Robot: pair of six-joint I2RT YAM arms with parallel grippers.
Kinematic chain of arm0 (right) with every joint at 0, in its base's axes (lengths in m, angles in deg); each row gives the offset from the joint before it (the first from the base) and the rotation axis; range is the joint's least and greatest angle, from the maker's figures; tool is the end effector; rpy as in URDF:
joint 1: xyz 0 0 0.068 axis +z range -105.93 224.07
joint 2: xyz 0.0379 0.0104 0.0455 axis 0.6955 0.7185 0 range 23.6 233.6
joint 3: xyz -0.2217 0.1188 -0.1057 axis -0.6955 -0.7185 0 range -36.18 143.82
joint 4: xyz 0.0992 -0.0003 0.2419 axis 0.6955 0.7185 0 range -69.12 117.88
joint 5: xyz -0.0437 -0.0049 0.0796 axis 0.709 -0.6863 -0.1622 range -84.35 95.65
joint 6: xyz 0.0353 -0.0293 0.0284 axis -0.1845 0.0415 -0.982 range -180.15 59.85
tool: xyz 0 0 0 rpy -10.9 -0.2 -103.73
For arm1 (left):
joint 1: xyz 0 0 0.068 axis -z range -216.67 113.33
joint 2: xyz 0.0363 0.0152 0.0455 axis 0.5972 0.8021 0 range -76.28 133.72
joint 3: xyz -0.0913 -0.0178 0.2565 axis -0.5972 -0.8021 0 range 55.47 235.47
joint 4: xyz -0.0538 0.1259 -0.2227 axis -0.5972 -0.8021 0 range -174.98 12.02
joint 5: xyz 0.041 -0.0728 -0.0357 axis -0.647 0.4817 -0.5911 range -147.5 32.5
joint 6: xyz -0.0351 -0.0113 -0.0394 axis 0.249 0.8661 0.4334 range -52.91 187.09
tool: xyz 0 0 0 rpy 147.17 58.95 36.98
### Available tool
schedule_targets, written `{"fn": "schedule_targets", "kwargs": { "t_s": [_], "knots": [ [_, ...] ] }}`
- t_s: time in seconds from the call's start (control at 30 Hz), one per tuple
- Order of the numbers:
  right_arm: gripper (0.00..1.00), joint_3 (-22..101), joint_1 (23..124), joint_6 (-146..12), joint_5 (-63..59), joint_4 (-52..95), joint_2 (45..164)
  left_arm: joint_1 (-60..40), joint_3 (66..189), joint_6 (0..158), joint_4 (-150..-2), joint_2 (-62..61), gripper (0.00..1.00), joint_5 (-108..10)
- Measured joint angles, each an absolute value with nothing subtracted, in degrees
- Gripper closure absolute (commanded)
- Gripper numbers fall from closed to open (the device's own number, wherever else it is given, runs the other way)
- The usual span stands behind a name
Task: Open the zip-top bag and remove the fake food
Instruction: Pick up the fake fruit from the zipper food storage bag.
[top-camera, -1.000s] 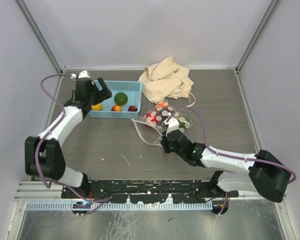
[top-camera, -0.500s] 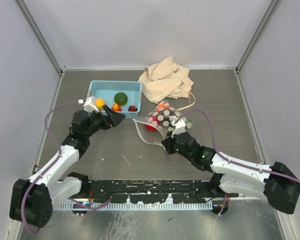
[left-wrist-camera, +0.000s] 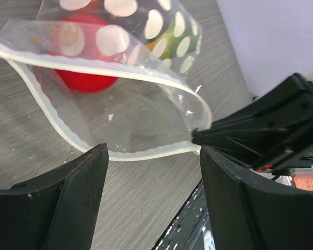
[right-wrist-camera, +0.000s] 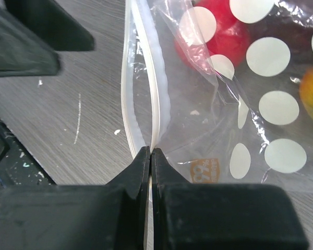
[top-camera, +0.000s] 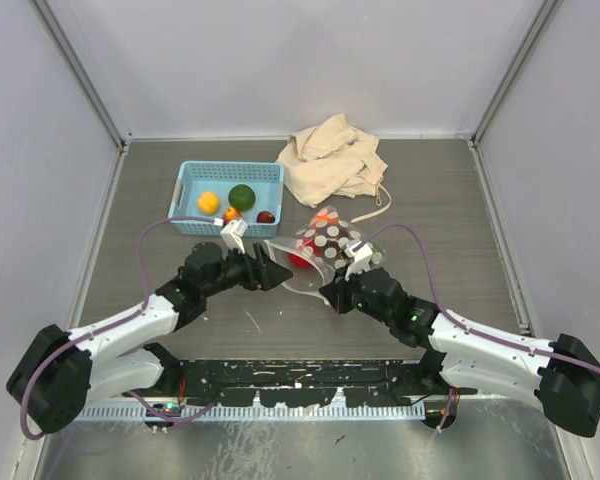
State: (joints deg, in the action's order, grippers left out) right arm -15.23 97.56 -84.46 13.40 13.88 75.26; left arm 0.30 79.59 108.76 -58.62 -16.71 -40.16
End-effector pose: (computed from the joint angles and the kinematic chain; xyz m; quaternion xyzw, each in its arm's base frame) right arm 0.1215 0.1559 0.2031 -0.1747 0.8177 0.2986 0.4600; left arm 0.1729 -0.1434 0.2180 0.0582 0.7930 -0.4698 0.3834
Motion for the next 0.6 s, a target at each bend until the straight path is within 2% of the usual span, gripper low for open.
{"fn": "schedule_targets", "kwargs": {
  "t_s": [0.23,0.6],
  "knots": [
    [0.99,-15.67,98.68,-84.37,9.53,11.01,74.03,1.61,79.59,109.77,-56.59,-9.16,0.34,-41.05],
    [0.99,-16.26,104.40,-83.76,7.43,7.10,76.94,2.37,79.59,110.14,-55.13,-7.20,0.31,-41.67]
  ]
}}
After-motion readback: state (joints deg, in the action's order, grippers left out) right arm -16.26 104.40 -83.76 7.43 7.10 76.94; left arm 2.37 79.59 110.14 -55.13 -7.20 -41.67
